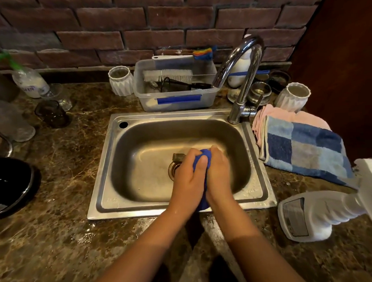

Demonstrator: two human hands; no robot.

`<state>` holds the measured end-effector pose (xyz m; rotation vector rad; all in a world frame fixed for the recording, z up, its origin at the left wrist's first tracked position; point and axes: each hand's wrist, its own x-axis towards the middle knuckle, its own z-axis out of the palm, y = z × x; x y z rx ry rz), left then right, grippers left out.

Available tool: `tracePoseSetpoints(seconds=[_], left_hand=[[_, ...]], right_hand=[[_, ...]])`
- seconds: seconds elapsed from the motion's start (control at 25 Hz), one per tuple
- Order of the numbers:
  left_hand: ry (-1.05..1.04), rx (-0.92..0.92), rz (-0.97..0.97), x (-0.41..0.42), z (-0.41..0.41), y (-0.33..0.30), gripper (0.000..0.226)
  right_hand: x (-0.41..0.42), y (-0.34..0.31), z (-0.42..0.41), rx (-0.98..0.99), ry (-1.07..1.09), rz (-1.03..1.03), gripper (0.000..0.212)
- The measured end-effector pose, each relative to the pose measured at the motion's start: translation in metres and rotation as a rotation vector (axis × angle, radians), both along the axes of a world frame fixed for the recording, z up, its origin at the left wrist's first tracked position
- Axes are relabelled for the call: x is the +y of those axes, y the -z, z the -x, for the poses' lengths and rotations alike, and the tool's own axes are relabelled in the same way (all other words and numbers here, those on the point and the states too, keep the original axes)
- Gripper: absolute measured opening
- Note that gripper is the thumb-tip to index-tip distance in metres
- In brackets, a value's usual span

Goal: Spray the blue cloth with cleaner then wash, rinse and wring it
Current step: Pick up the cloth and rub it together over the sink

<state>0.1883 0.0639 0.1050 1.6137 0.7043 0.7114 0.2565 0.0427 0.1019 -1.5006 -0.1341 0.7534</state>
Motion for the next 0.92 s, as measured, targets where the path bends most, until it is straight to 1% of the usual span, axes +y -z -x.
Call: tracePoseSetpoints(seconds=[0.08, 0.12, 0.16, 0.2, 0.24, 0.28, 0.32, 0.36, 0.4, 0.44, 0.48, 0.52, 0.56, 0.64, 0.68, 0.72, 0.76, 0.8, 0.84, 0.88, 0.92], left_hand=[[0.094, 0.029, -0.011, 0.002, 0.000, -0.003, 0.016], [0.096, 0.025, 0.015, 0.004, -0.001, -0.005, 0.017], [0.038, -0.016, 0.100, 0.007, -0.003, -0.007, 0.017], [-0.060, -0.093, 0.263, 0.012, -0.006, -0.008, 0.016], [-0.133, -0.202, 0.472, 0.017, -0.010, -0.012, 0.018], [-0.140, -0.312, 0.668, 0.020, -0.015, -0.015, 0.021], [-0.114, -0.376, 0.789, 0.019, -0.019, -0.019, 0.023], [-0.089, -0.350, 0.813, 0.016, -0.023, -0.023, 0.023], [-0.075, -0.270, 0.755, 0.012, -0.025, -0.024, 0.023], [-0.073, -0.185, 0.653, 0.009, -0.026, -0.023, 0.023], [-0.055, -0.112, 0.545, 0.007, -0.025, -0.023, 0.023], [-0.019, -0.040, 0.443, 0.006, -0.024, -0.021, 0.023], [0.034, 0.013, 0.370, 0.007, -0.021, -0.019, 0.022], [0.137, 0.057, 0.310, 0.006, -0.016, -0.017, 0.018], [0.147, 0.040, 0.315, 0.005, -0.015, -0.017, 0.016], [0.103, -0.015, 0.368, 0.007, -0.014, -0.018, 0.015], [0.021, -0.112, 0.471, 0.012, -0.015, -0.019, 0.015], [-0.052, -0.237, 0.610, 0.018, -0.017, -0.023, 0.016], [-0.091, -0.351, 0.729, 0.023, -0.020, -0.025, 0.019], [-0.101, -0.380, 0.777, 0.025, -0.023, -0.028, 0.021], [-0.068, -0.297, 0.735, 0.024, -0.025, -0.032, 0.022]], right_hand=[[0.002, 0.002, -0.017, 0.299, -0.029, 0.072, 0.035], [0.002, 0.002, -0.021, 0.371, -0.022, 0.060, 0.032], [0.003, -0.002, -0.018, 0.407, 0.013, -0.010, 0.028], [0.003, -0.006, -0.014, 0.277, 0.017, -0.075, 0.022], [0.004, -0.009, -0.007, 0.048, -0.012, -0.135, 0.022], [0.002, -0.010, 0.003, -0.278, -0.117, -0.152, 0.031], [0.002, -0.006, 0.009, -0.544, -0.212, -0.141, 0.036], [0.004, -0.005, 0.008, -0.716, -0.234, -0.097, 0.035], [0.009, -0.006, 0.001, -0.747, -0.191, -0.071, 0.032], [0.013, -0.006, -0.007, -0.705, -0.135, -0.055, 0.026], [0.016, -0.006, -0.016, -0.622, -0.093, -0.024, 0.025], [0.020, -0.005, -0.025, -0.472, -0.062, -0.001, 0.030], [0.023, -0.005, -0.035, -0.276, -0.030, 0.032, 0.034], [0.026, -0.002, -0.052, 0.195, -0.038, 0.083, 0.038], [0.024, -0.004, -0.055, 0.360, -0.067, 0.054, 0.039], [0.021, -0.009, -0.054, 0.420, -0.061, -0.010, 0.038], [0.018, -0.012, -0.050, 0.396, -0.025, -0.130, 0.031], [0.016, -0.015, -0.043, 0.254, -0.026, -0.251, 0.022], [0.014, -0.017, -0.031, 0.006, -0.096, -0.298, 0.022], [0.012, -0.017, -0.018, -0.256, -0.202, -0.283, 0.028], [0.011, -0.016, -0.008, -0.452, -0.270, -0.237, 0.032]])
